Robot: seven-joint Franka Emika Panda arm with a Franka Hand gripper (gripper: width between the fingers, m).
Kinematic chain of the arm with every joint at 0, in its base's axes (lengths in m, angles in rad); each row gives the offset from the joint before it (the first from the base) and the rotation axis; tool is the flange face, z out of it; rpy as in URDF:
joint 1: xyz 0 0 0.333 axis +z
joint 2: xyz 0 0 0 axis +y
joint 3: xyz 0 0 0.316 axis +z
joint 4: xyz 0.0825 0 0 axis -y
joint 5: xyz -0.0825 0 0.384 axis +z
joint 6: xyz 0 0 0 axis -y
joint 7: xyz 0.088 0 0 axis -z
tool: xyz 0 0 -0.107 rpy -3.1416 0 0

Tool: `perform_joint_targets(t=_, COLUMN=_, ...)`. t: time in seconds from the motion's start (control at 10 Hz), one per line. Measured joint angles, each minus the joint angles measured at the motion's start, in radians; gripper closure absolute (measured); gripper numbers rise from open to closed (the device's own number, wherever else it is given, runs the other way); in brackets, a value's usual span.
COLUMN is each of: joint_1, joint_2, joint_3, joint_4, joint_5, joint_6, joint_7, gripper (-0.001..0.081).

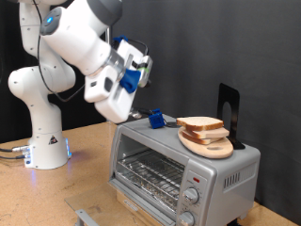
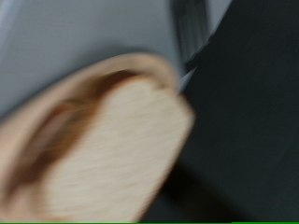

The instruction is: Make a piece of toast with the oven

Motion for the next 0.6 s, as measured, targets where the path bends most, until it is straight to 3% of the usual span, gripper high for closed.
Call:
perform_joint_targets(t=0.2, joint_1=0.023, joint_2=-0.002, joint_3=0.043, joint_4=0.062, joint_5=-0.168, joint_6=-0.108, joint_7=-0.027, gripper=0.0001)
perform_joint_targets(t=0.3, joint_1=0.033, joint_2=-0.006, joint_3=0.071, joint_4=0.086, joint_5=-0.222, joint_6=-0.124, joint_7=-0.009, gripper=0.0001)
perform_joint_targets(t=0.6, joint_1=0.039, joint_2=-0.009, joint_3=0.086, joint_4=0.093, joint_5=-0.283, joint_6=-0.13, joint_7=-0.031, gripper=0.0001)
